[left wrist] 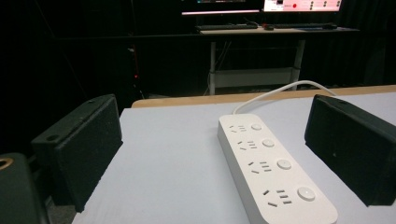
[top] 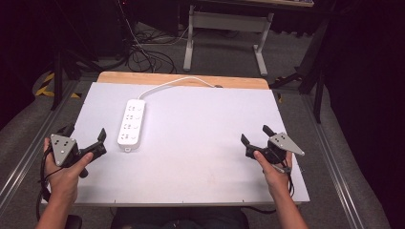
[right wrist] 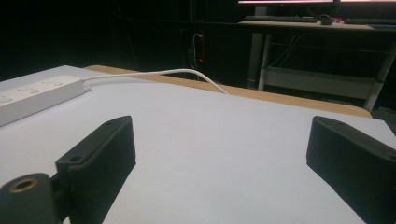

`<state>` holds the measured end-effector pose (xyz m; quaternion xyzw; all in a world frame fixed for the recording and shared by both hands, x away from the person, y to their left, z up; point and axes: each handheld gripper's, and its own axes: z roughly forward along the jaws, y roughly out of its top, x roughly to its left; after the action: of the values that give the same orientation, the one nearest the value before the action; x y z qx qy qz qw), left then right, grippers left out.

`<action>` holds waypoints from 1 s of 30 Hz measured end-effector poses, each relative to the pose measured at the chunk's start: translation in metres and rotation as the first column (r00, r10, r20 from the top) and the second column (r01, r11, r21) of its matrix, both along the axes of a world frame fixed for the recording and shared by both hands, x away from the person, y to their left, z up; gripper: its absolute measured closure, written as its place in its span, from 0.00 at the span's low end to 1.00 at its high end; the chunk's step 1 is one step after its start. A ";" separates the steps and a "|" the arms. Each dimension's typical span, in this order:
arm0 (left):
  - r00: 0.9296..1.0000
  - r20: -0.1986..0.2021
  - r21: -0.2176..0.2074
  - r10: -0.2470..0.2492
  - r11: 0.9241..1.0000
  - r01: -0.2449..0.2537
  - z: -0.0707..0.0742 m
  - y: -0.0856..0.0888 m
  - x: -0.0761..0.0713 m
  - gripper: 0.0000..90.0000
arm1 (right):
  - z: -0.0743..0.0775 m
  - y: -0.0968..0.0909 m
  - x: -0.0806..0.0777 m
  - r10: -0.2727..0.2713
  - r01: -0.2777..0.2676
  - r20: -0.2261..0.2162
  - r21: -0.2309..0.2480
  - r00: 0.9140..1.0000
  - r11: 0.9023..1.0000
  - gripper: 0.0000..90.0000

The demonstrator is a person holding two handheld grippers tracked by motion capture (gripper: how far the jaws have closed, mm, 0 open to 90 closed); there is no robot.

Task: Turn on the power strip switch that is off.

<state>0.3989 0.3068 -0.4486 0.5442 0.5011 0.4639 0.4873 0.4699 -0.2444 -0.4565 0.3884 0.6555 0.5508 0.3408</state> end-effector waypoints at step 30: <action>0.998 -0.023 -0.010 0.056 0.998 -0.056 0.006 0.004 -0.004 0.76 | 0.001 -0.002 -0.001 -0.008 0.008 0.006 0.015 1.000 1.000 0.10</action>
<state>0.3949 0.3108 -0.4428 0.5325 0.5243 0.4685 0.4713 0.4686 -0.2465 -0.4551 0.3921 0.6487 0.5555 0.3418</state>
